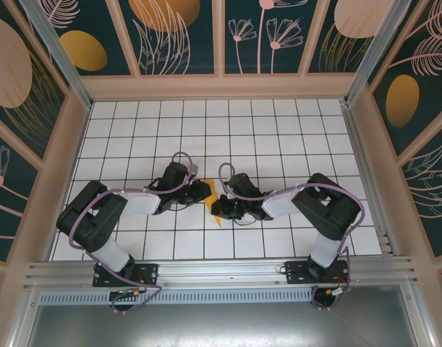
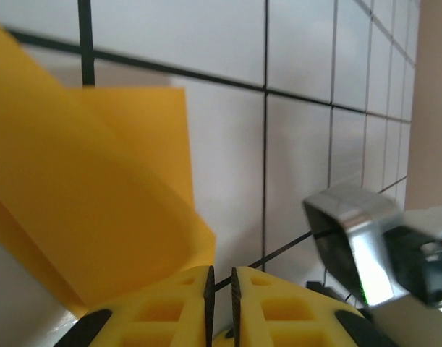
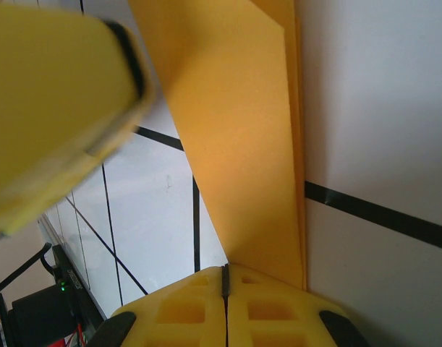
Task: Fold a paper plane with a square sheet of paper (pick it up from the middle)
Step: Fold the wing for the fifth time at the center of the table.
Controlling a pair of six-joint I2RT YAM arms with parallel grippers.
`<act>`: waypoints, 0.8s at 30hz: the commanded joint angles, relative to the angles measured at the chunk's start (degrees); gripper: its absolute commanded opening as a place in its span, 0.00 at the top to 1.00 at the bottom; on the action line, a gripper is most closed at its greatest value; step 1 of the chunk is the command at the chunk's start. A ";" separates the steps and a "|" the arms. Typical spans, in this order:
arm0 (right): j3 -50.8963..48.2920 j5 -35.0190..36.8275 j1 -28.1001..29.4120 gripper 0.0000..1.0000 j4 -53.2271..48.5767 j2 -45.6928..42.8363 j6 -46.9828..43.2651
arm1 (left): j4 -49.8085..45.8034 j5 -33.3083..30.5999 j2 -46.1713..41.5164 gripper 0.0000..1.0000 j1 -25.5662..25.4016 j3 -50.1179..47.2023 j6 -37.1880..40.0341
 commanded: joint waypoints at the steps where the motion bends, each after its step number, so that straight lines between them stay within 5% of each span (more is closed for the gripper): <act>1: -1.42 1.09 -0.01 0.93 -5.07 1.87 -1.09 | 2.09 5.05 1.66 0.80 -0.45 -0.54 2.63; 14: -1.02 0.91 -0.04 0.93 -5.39 2.55 -1.05 | 4.05 7.96 2.80 0.75 -0.71 -3.04 3.58; 24: -1.51 1.49 0.44 0.94 -7.17 2.35 -1.81 | -0.85 -4.85 1.83 0.76 -0.68 -1.30 -2.03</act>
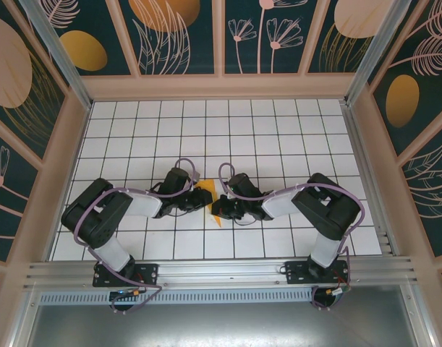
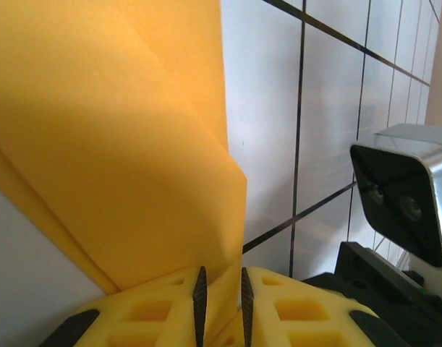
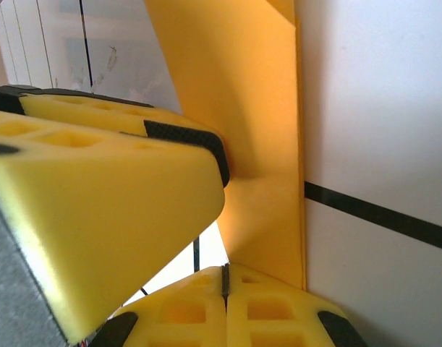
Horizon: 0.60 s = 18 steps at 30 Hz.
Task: Fold a paper plane with a square sheet of paper (pick it up from the middle)
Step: Fold the wing for the fifth time at the center of the table.
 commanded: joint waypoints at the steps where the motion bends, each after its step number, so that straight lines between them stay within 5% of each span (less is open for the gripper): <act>1: -1.47 1.56 0.45 0.94 -7.37 2.18 -1.86 | -3.98 -7.82 -0.18 0.76 0.14 1.29 -1.74; 18: -2.60 0.95 0.42 0.96 -6.98 2.32 -2.61 | -9.01 -11.35 2.25 0.75 3.73 7.58 -0.21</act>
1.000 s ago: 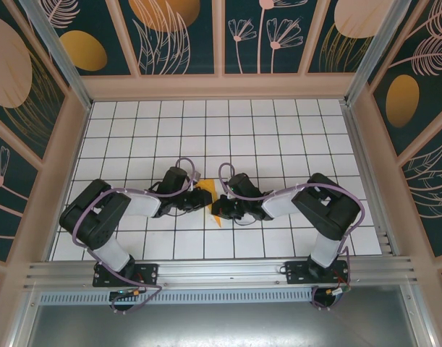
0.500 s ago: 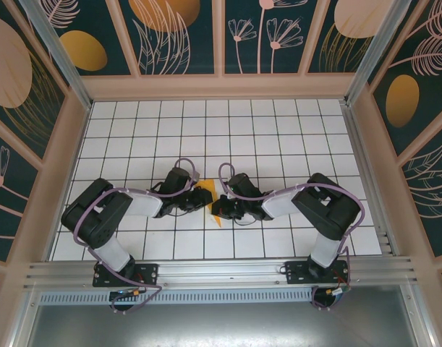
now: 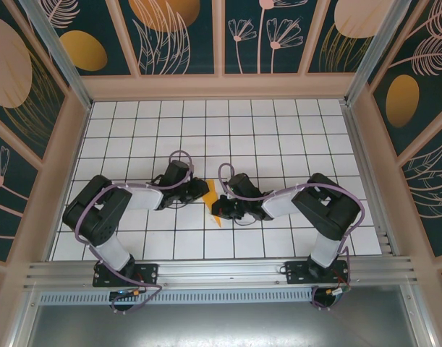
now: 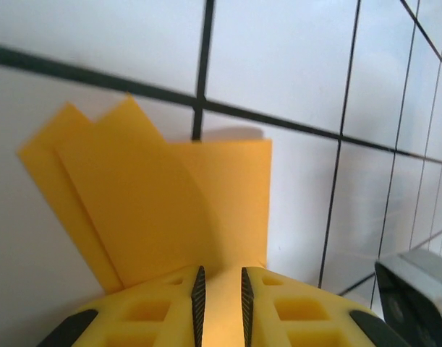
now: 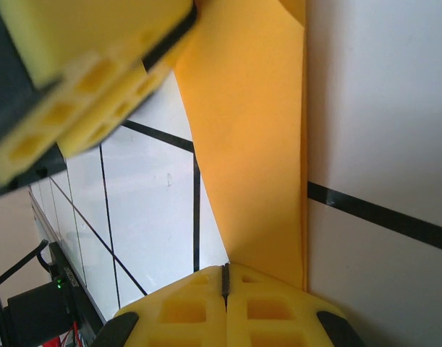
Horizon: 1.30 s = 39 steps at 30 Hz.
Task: Fold a paper plane with a square sheet of paper (pick it up from the middle)
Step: Fold the wing for the fifth time at the center of the table.
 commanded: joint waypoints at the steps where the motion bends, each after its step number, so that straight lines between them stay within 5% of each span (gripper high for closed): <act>1: -2.52 0.99 0.44 0.96 -7.14 2.36 -1.62 | -2.94 -2.32 0.93 0.75 1.92 2.17 1.64; 21: -2.48 0.58 0.49 0.96 -6.14 2.88 -1.62 | -6.88 -2.36 2.25 0.75 9.91 4.86 7.61; 31: -1.17 1.25 0.42 0.96 -6.34 3.11 -1.13 | -0.89 6.48 -11.59 0.73 9.93 -0.16 6.39; 39: 0.33 1.39 0.47 0.96 -7.50 2.37 -1.47 | 11.05 16.32 -3.69 0.77 5.98 -1.98 4.37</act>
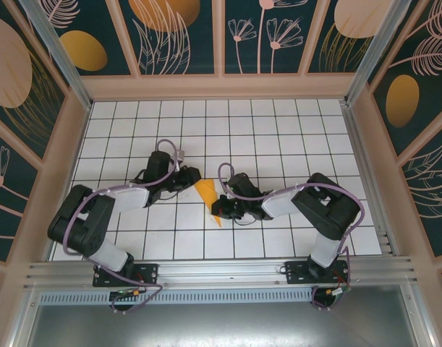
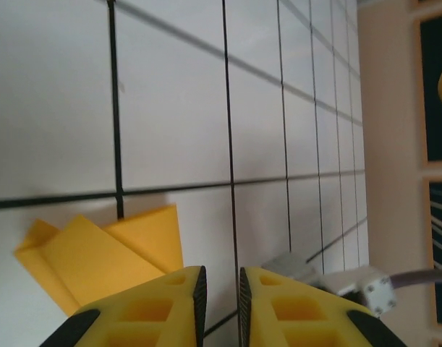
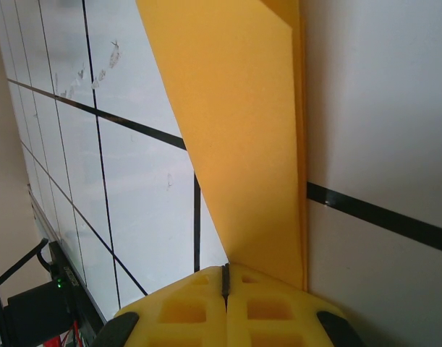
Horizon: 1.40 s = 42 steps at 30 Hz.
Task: Fold a paper plane with a square sheet of paper (pick it up from the middle)
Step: Fold the wing for the fifth time at the center of the table.
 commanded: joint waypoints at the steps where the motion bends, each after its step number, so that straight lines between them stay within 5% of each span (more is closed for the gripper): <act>1: -0.10 1.65 0.40 0.96 -7.04 2.16 -1.55 | 5.96 3.90 3.68 0.76 -1.65 -0.12 -0.84; 16: 6.93 0.92 0.42 0.94 -9.51 -2.60 -3.24 | -0.41 -5.86 14.82 0.80 -1.61 1.30 2.15; 25: 15.02 2.90 -0.12 0.94 -13.05 6.14 -4.91 | -0.58 -5.63 14.84 0.80 -1.61 1.25 1.97; 42: 2.39 -0.54 0.26 0.90 -8.90 -0.02 -2.62 | -1.73 -7.49 16.20 0.84 -1.57 1.62 1.13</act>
